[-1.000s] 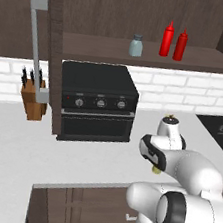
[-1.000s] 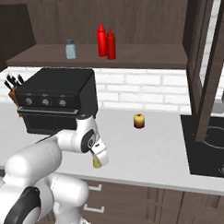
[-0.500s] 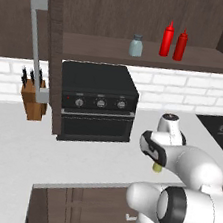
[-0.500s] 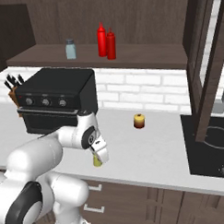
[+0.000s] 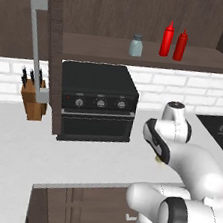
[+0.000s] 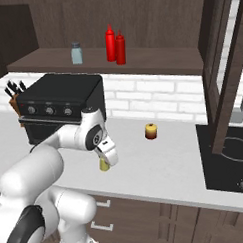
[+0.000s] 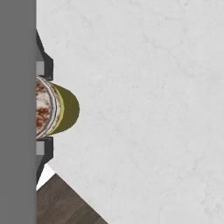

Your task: Put the shaker and condiment bottle from the counter next to their counterparts in the cabinet.

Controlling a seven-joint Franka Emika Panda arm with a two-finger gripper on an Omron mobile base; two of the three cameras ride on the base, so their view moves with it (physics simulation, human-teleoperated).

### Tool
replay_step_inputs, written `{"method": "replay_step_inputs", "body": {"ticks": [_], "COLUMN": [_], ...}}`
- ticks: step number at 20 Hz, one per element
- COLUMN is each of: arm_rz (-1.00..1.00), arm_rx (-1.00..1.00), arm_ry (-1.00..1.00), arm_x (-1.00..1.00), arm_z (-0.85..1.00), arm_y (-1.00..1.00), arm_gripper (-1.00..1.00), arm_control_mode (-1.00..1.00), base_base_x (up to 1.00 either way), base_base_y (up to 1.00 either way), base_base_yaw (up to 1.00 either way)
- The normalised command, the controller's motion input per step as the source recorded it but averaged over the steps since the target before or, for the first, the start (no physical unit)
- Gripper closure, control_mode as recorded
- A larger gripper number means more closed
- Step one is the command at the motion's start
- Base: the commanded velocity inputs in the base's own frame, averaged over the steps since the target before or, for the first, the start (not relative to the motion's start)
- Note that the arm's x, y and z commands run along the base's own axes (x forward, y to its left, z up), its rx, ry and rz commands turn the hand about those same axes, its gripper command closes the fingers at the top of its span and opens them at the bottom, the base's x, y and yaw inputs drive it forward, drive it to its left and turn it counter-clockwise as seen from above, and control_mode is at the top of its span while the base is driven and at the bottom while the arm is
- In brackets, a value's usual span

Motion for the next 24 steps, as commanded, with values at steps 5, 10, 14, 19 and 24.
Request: {"method": "replay_step_inputs", "body": {"ticks": [5,10,14,19,24], "arm_rz": [0.07,0.07,0.08,0.12,0.17], "arm_rx": [0.00,-0.02,-0.06,-0.08,-0.04], "arm_ry": [-0.08,-0.09,-0.14,-0.17,-0.13], "arm_x": [-0.03,-0.12,-0.26,-0.11,-0.01], "arm_z": [0.41,0.26,0.26,0.51,0.68], "arm_y": [0.00,0.01,0.13,0.23,0.23], "arm_gripper": [1.00,1.00,1.00,1.00,1.00], "arm_control_mode": [-1.00,-1.00,-1.00,-1.00,-1.00], "base_base_x": [0.00,0.00,0.00,0.00,0.00], "base_base_y": [0.00,0.00,0.00,0.00,0.00], "base_base_yaw": [0.00,0.00,0.00,0.00,0.00]}}
